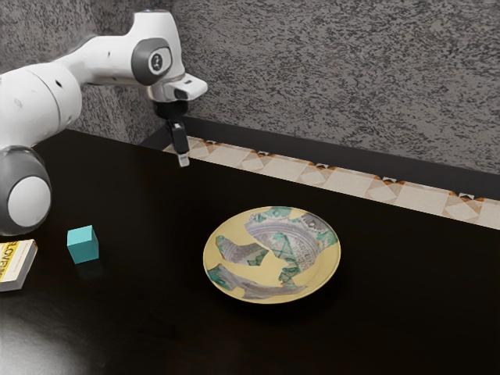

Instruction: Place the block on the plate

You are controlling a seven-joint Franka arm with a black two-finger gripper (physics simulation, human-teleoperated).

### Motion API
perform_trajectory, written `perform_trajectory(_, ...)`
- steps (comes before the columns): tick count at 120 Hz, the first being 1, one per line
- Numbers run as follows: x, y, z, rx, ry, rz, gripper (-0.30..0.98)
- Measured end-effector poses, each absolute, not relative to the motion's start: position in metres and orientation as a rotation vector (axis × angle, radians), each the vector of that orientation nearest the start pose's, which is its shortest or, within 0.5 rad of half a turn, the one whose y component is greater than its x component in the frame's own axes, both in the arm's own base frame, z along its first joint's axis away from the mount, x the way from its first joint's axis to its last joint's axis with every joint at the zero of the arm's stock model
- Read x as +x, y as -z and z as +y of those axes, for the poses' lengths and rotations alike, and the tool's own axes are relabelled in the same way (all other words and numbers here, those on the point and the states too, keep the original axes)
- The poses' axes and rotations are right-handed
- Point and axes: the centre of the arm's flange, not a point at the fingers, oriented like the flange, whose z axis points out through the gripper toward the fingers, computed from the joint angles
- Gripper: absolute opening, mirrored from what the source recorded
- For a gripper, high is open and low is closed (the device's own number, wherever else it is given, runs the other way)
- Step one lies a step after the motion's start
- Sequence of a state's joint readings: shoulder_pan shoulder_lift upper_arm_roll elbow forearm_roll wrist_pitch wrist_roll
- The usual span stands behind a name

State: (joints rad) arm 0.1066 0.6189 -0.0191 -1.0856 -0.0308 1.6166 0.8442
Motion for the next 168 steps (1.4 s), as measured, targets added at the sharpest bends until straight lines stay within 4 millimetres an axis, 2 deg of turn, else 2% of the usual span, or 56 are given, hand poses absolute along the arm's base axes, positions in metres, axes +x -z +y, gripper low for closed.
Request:
perform_trajectory(12,0.724,-0.455,0.063,-2.986,-0.101,1.206,0.68)
perform_trajectory(36,0.738,-0.435,0.066,-2.979,-0.112,1.239,0.68)
perform_trajectory(60,0.757,-0.407,0.071,-2.973,-0.109,1.258,0.68)
perform_trajectory(70,0.756,-0.400,0.085,-2.981,-0.136,1.242,0.68)
perform_trajectory(89,0.726,-0.386,0.176,-3.027,-0.282,1.049,0.68)
perform_trajectory(98,0.711,-0.386,0.204,-3.052,-0.308,1.008,0.68)
perform_trajectory(107,0.698,-0.388,0.221,-3.079,-0.309,1.009,0.68)
perform_trajectory(116,0.681,-0.388,0.227,-3.109,-0.299,1.026,0.68)
perform_trajectory(125,0.666,-0.380,0.230,-3.133,-0.289,1.042,0.68)
perform_trajectory(153,0.646,-0.360,0.215,-3.103,-0.220,1.136,0.68)
perform_trajectory(161,0.641,-0.361,0.218,-3.090,-0.181,1.137,0.68)
perform_trajectory(168,0.634,-0.361,0.231,-3.091,-0.159,1.119,0.69)
